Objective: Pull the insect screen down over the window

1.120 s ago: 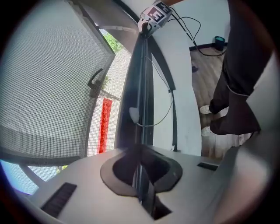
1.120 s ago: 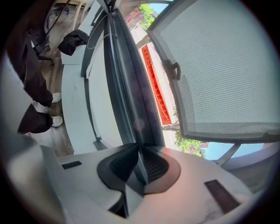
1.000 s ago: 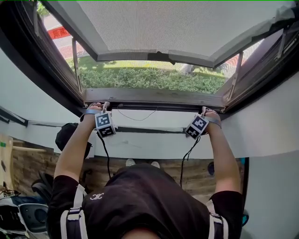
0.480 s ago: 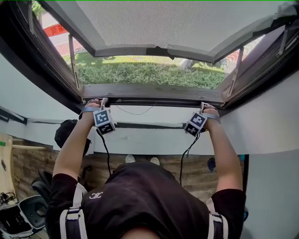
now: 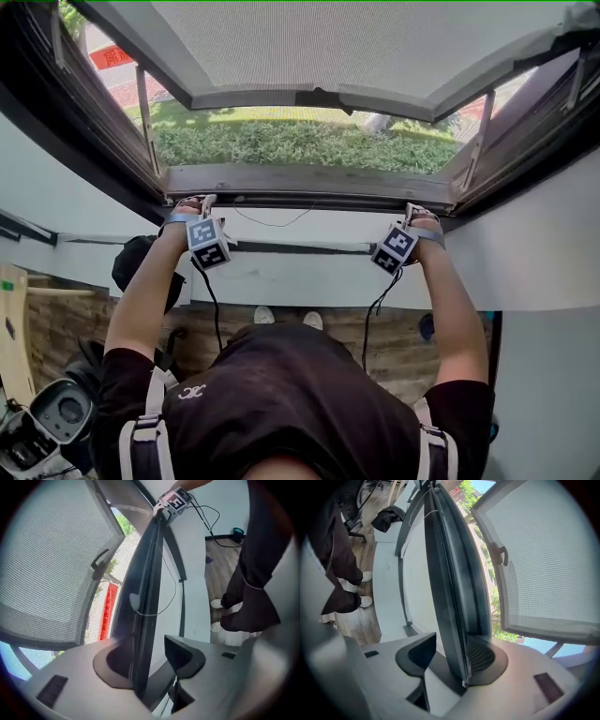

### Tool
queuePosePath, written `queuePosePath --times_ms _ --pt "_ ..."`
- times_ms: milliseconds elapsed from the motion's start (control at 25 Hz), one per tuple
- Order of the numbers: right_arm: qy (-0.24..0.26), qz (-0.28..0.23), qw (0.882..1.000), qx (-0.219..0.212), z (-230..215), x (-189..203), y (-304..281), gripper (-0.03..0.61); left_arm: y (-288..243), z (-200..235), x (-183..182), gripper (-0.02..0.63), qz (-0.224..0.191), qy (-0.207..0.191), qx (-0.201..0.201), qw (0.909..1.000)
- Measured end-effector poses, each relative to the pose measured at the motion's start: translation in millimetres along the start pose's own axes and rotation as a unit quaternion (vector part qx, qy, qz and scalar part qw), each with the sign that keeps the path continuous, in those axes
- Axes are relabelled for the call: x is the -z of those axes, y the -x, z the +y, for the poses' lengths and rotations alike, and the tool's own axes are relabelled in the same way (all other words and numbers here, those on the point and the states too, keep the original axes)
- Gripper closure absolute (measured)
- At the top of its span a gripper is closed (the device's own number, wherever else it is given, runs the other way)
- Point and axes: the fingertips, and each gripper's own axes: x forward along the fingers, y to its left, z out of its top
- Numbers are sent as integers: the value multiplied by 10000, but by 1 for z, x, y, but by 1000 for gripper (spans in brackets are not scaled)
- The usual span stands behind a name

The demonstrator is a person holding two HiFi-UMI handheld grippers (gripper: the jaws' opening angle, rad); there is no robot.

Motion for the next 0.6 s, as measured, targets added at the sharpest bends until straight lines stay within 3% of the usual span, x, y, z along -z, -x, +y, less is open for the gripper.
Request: queuePosePath --times_ms 120,320,440,600 --pt "231 136 9995 139 3 7 -13 374 -1 -2 0 374 -13 47 8 10000" --pt "53 166 9997 -151 10 -3 -8 301 -9 0 -1 360 58 7 40 10000" --pt "-74 119 9996 -256 9 -5 -6 281 -11 1 -2 385 -70 42 -1 10000" --pt "-213 22 9995 -217 10 -6 -1 279 -8 1 -1 387 -135 -29 -310 9994"
